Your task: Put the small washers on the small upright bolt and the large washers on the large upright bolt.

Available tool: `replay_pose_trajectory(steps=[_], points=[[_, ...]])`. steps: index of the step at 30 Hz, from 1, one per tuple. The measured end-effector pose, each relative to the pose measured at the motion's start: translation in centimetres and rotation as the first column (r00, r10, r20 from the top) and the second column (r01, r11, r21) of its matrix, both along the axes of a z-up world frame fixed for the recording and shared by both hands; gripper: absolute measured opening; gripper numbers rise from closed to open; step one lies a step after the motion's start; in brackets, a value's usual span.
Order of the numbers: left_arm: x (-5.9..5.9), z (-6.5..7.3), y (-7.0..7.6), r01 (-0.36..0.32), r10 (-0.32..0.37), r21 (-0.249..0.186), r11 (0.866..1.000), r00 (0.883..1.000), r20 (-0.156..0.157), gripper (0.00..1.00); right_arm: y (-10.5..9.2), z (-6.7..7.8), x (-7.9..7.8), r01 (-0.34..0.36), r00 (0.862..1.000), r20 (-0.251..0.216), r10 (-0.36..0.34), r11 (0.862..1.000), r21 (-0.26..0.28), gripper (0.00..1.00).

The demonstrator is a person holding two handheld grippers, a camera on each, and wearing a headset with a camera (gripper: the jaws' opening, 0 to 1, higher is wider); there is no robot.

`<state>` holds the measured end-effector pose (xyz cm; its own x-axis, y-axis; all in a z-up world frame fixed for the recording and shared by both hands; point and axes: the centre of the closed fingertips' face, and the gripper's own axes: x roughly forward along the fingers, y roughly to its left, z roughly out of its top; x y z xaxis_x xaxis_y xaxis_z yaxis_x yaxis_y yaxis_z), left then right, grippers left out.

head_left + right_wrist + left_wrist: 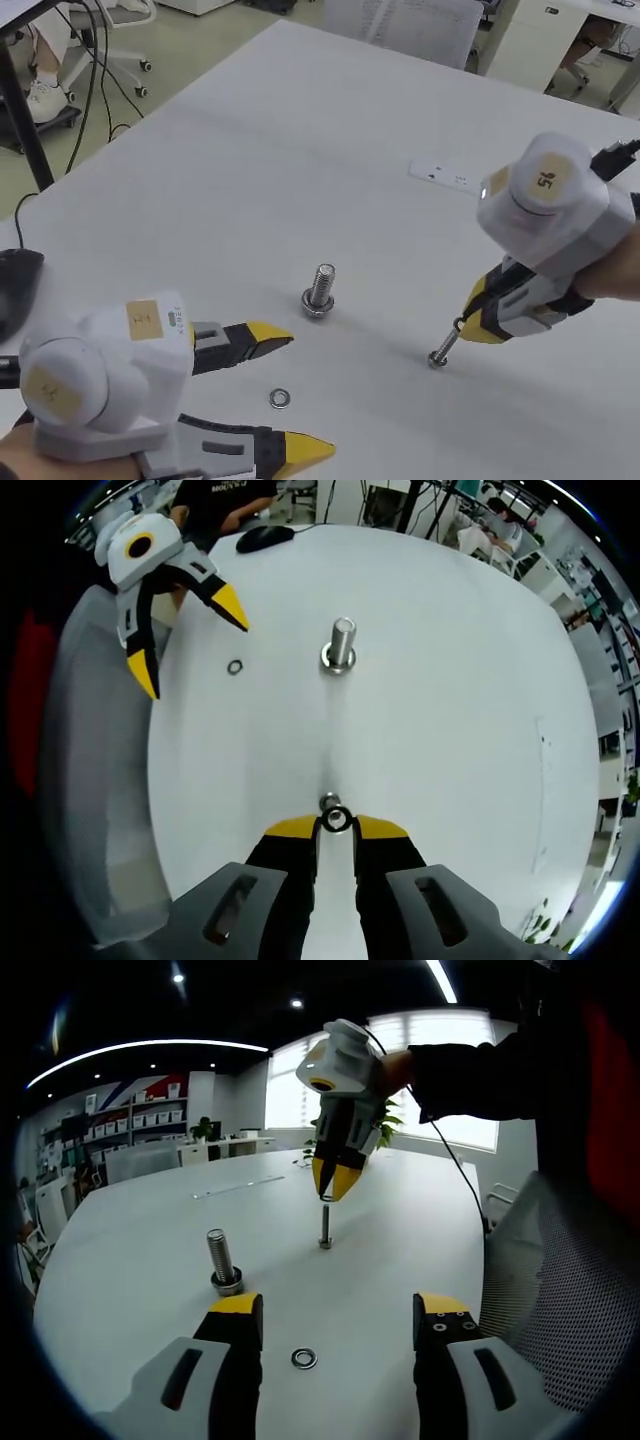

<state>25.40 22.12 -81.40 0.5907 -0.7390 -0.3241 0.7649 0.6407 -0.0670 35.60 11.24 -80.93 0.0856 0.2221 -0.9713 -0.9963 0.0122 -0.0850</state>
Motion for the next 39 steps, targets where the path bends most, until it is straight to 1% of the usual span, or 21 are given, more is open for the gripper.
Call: replay_pose_trajectory(steps=[3, 17, 25, 32, 39], points=[[0.0, -0.1, 0.1, -0.003, 0.003, 0.0, 1.0, 1.0, -0.002, 0.6, 0.0, -0.2, 0.2, -0.001, 1.0, -0.003, 0.001, 1.0, -0.004, 0.15], [0.3, -0.1, 0.2, -0.012, 0.012, -0.001, 1.0, 1.0, -0.008, 0.63, 0.1, -0.5, 0.3, -0.003, 1.0, -0.012, 0.003, 1.0, -0.007, 0.15], [0.3, -0.1, 0.3, -0.012, 0.012, 0.0, 1.0, 1.0, -0.013, 0.63, 0.1, -0.7, 0.3, 0.001, 1.0, -0.021, -0.001, 1.0, -0.009, 0.15], [0.3, -0.2, 0.4, -0.014, 0.014, -0.001, 1.0, 1.0, -0.016, 0.63, 0.1, -1.4, 0.3, 0.003, 1.0, -0.029, -0.003, 1.0, -0.013, 0.15], [0.3, -0.4, 0.4, -0.013, 0.013, 0.003, 1.0, 1.0, -0.018, 0.63, 0.1, -2.6, 0.3, 0.005, 0.999, -0.041, -0.005, 1.0, -0.018, 0.15]])
